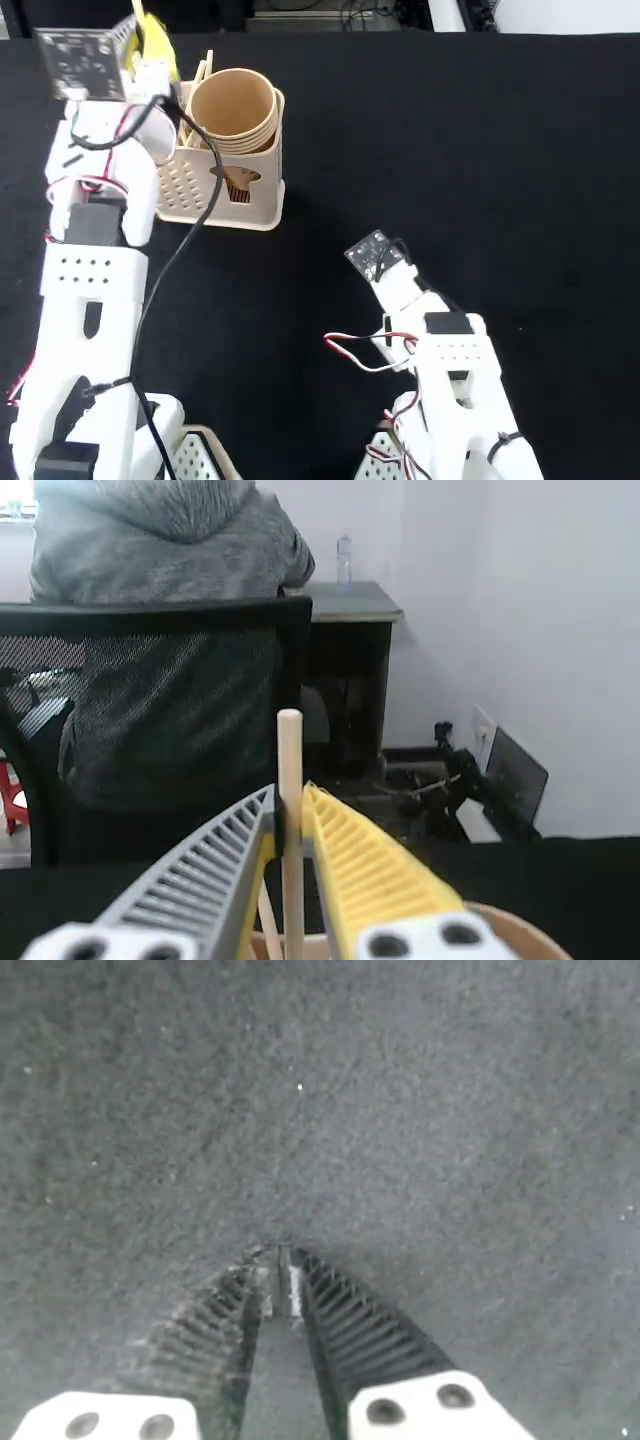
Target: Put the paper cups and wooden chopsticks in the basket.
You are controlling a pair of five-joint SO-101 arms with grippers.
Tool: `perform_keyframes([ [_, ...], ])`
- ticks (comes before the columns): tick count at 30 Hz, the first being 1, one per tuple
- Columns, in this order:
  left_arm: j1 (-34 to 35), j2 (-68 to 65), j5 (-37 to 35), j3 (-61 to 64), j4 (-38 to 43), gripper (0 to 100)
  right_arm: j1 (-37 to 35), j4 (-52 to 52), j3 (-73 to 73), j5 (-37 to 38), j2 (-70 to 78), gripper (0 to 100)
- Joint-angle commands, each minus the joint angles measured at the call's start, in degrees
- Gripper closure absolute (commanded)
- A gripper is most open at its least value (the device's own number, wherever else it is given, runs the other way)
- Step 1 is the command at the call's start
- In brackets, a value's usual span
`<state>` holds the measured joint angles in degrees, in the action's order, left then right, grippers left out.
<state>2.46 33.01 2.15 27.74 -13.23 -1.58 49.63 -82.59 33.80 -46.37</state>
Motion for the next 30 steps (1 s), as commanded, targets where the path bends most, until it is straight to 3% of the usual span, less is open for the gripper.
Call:
perform_keyframes([
  [1,0.7,0.4,2.5,1.3,-2.5,93,0.8,-1.8,-0.4,-0.5,0.4,97.4],
  [6,0.0,5.2,2.7,-3.7,-18.5,77,0.8,-1.8,-0.4,-0.5,0.4,97.4],
  [12,-2.2,15.0,2.6,-7.6,-29.0,78,0.8,-2.0,-0.4,-0.5,0.4,97.4],
  [16,-1.5,22.3,2.6,-3.9,-34.6,78,0.8,-2.2,-1.1,-0.5,0.1,97.4],
  [23,-1.2,41.2,2.7,19.9,-38.2,78,0.8,-2.5,-1.1,-0.5,0.1,97.5],
  [30,9.7,68.6,2.8,48.9,-38.6,78,0.8,-3.8,-1.2,-0.4,0.1,97.5],
])
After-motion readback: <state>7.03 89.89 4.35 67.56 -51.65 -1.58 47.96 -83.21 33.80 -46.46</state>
